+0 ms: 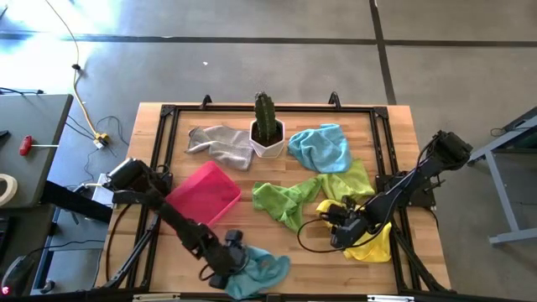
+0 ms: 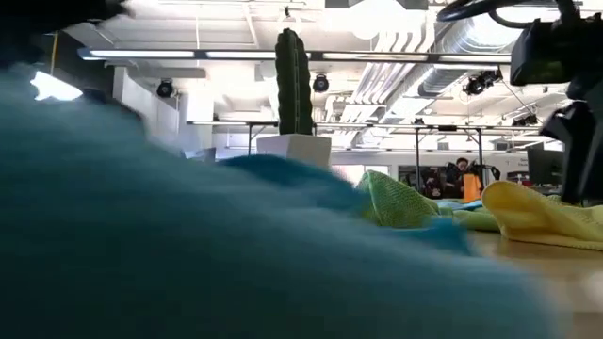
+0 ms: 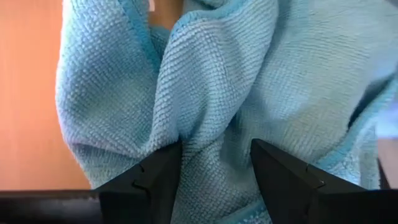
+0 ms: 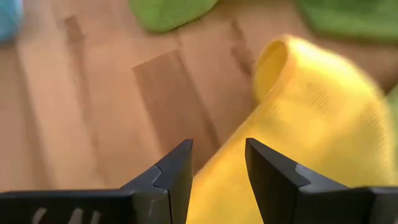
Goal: Fold microfiber towels
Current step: Move the bottom blue towel to the bottom left of the table, then adjust the yellow towel
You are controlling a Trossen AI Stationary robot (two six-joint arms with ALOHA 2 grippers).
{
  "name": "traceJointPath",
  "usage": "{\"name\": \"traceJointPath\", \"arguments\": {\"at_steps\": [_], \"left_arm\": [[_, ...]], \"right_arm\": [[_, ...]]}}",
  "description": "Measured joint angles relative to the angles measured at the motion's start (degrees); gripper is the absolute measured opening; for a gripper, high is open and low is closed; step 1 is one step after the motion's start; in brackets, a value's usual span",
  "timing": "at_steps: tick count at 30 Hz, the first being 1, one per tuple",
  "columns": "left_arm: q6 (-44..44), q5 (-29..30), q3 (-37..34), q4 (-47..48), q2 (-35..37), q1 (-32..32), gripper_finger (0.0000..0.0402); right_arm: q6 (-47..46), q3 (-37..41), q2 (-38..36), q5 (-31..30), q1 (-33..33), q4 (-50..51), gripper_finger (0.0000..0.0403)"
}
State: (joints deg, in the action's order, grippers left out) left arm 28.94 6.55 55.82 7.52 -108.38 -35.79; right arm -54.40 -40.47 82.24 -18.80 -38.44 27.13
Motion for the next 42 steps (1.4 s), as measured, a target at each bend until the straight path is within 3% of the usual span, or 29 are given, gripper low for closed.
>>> {"name": "traceJointPath", "arguments": {"at_steps": [8,17,20,25,36,39,42], "left_arm": [[9.9,0.0,0.1,21.5,4.7,-4.0,0.0188],[10.0,0.4,-0.1,36.3,9.6,-4.5,0.0188],[9.0,0.3,-0.2,35.7,11.0,-4.5,0.0188],[7.9,0.5,1.2,31.4,14.4,-4.4,0.0188],[6.8,16.5,6.5,26.8,16.3,-4.4,0.0188],[6.6,21.5,6.6,27.0,15.8,-3.9,0.0188],[6.4,28.5,6.6,26.6,15.2,-2.7,0.0188]], "right_arm": [[7.3,0.0,0.0,-15.0,0.5,3.3,0.0138],[2.1,0.0,0.0,-14.7,2.0,9.4,0.0138],[-1.0,0.0,0.0,-10.2,2.1,9.7,0.0138],[-8.3,0.0,0.0,5.2,1.2,9.6,0.0138],[-30.9,0.0,0.0,30.3,-10.2,9.5,0.0138],[-35.5,-0.9,0.0,31.3,-13.3,9.9,0.0138],[-35.6,-3.4,0.0,21.2,-14.6,10.2,0.0138]]}}
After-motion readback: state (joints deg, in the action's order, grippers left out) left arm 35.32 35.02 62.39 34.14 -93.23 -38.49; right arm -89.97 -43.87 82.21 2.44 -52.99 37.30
